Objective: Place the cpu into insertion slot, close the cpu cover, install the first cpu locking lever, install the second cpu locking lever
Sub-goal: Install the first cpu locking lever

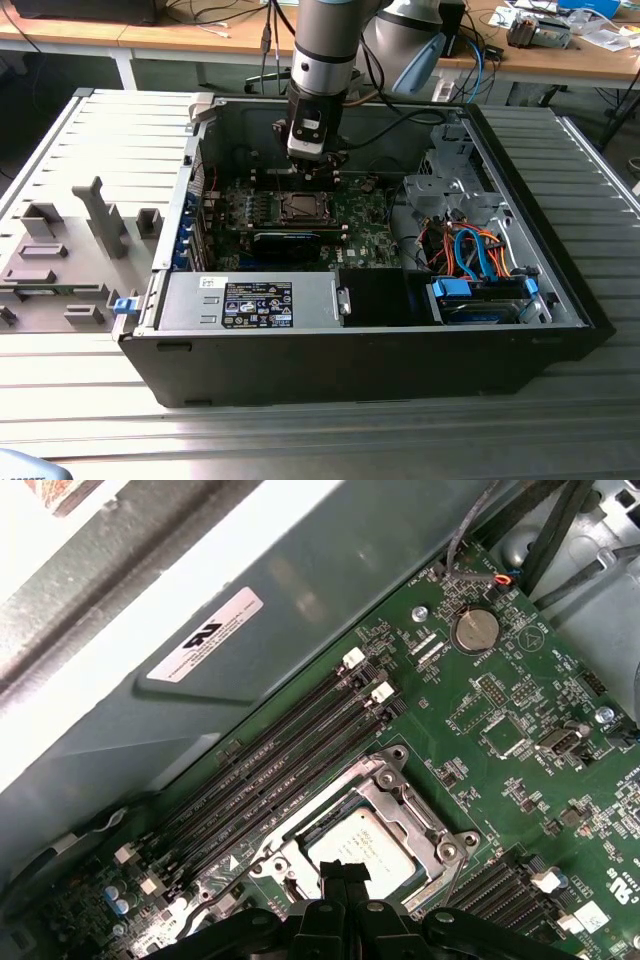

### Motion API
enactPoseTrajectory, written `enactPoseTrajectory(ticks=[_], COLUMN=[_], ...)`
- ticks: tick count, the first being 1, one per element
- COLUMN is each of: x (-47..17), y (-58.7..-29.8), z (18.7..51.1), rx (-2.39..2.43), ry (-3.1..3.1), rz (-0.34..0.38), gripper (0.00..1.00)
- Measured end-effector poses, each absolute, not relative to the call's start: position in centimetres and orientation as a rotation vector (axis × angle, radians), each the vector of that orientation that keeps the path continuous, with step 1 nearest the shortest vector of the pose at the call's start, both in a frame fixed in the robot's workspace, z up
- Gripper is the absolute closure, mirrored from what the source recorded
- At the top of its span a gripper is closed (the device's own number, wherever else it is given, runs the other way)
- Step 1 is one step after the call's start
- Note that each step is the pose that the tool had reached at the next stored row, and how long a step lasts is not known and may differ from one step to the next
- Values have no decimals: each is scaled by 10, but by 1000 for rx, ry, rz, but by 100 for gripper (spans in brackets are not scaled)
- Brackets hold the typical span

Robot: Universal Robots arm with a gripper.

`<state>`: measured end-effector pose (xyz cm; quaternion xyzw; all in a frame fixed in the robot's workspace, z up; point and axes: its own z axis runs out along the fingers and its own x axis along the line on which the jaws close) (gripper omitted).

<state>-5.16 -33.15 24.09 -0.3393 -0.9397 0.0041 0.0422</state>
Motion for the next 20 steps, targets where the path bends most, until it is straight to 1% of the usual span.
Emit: enactPoseTrajectory(ticks=[20], x=[-52], y=[-332], z=[241], rx=[-1023], ry=[-2881], rz=[13], gripper=[89])
